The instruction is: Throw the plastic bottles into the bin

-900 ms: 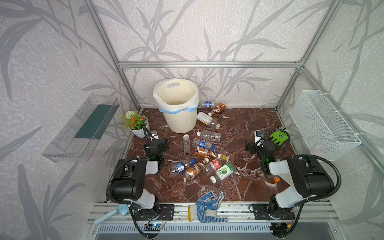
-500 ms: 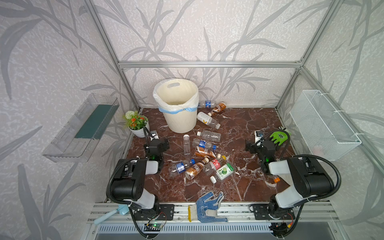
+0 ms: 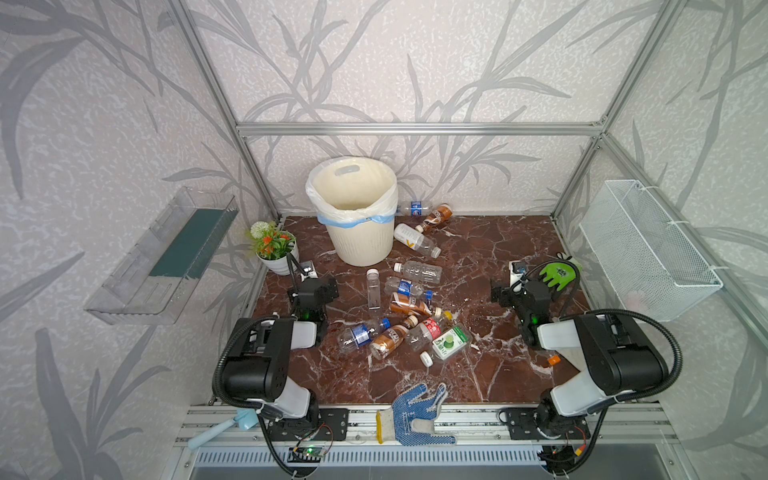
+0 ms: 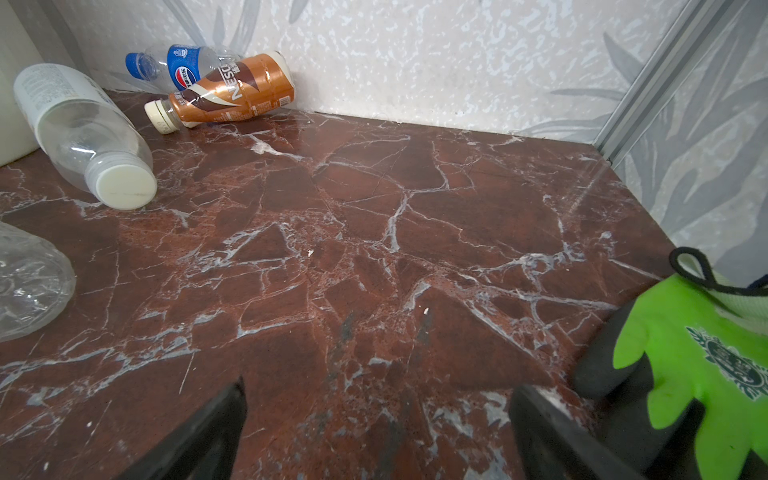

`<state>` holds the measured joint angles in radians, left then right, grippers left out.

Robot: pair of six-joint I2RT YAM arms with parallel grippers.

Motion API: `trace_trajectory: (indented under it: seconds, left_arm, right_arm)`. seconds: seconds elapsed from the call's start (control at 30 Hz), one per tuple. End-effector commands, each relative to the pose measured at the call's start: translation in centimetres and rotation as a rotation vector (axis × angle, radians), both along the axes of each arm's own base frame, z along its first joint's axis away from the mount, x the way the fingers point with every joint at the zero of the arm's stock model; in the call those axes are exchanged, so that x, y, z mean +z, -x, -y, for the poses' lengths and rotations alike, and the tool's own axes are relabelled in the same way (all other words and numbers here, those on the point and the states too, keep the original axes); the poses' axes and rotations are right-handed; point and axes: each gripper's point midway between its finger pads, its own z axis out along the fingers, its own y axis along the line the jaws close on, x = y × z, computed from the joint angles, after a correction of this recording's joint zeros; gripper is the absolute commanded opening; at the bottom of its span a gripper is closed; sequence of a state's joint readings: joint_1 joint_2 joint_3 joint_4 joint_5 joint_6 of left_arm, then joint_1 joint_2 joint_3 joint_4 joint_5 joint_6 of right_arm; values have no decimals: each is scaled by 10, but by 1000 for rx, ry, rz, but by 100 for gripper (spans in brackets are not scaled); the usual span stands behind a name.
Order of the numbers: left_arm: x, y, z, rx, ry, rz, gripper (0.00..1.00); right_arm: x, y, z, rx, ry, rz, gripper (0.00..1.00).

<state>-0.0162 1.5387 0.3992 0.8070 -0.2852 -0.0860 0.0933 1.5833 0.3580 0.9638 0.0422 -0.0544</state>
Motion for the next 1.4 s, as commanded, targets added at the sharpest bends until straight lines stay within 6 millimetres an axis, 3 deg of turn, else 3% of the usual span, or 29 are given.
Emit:
trace_trajectory:
  seconds: [0.0,0.27,0.4,0.5,0.6,0.7,0.77,0.9,1.03,1.13,1.23,1.37]
  left_arm:
    - [8,-3,-2,2,-5,20,99]
    - [8,-3,-2,3,-5,20,98]
    - [8,-3,-2,3,-5,20,88]
    - [9,-2,-2,4,-5,26,81]
    - [29,1,-10,54,-7,7,79]
    - [64,2,-15,104,1,22,72]
    - [87,-2,-15,132,69,50,73]
    - [145,-18,19,47,166,9,72]
    - [186,-11,66,-140,171,-29,73]
    - [185,1,94,-327,145,-125,74]
    - [170,16,119,-487,152,-206,74]
    - [162,33,158,-675,193,-166,75]
  right_arm:
    - [9,-5,-2,11,-1,27,99]
    - [9,-6,-2,14,-6,26,99]
    - [9,-6,-2,14,-8,26,84]
    - [13,-7,0,2,-8,23,80]
    - [46,-16,8,-26,-30,-80,71]
    - [91,-25,12,-45,-27,-47,70]
    - [116,-30,5,-37,-102,-71,71]
    - [144,-19,-26,35,-269,-160,71]
    - [144,14,-31,17,-269,-267,71]
    - [126,49,-22,-58,-281,-382,71]
    - [106,85,-17,-119,-301,-522,73]
    - [95,124,-9,-173,-271,-627,74]
